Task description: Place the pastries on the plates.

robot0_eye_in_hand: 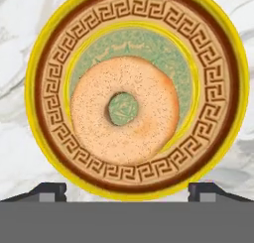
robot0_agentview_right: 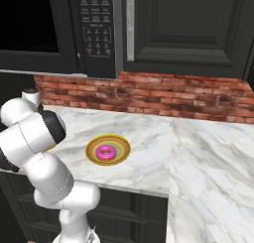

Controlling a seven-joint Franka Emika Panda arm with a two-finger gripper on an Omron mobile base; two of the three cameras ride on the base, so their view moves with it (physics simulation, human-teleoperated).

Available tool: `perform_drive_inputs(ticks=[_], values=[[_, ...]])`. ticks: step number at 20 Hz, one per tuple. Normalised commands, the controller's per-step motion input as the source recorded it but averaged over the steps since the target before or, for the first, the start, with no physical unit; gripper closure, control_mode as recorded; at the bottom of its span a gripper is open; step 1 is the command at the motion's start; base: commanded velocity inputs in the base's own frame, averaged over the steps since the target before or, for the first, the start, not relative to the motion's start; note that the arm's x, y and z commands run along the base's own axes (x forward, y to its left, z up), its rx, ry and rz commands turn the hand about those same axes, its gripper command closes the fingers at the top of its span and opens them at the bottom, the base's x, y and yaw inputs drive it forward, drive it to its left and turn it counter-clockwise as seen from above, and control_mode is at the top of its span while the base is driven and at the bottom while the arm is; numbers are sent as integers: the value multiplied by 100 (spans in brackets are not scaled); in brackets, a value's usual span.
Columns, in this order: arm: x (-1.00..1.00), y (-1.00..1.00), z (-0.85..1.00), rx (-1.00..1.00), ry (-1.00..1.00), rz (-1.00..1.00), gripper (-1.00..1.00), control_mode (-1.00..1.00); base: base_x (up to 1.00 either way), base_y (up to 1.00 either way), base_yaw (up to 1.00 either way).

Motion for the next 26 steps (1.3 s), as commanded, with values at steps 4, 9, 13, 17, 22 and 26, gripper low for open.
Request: perform_drive_inputs(ticks=[4,9,13,17,22,26], values=[[-96,0,44,0,0,0,-100,-100,0,0,0],[-97,-7,62,0,0,0,-100,-100,0,0,0],[-87,-18,76,1,-2,0,-100,-100,0,0,0],[-88,-18,76,0,-9,0,-100,-100,0,0,0],[-62,-12,66,0,-12,0,-100,-100,0,0,0],[-48,-19,66,0,-16,0,-100,-100,0,0,0]])
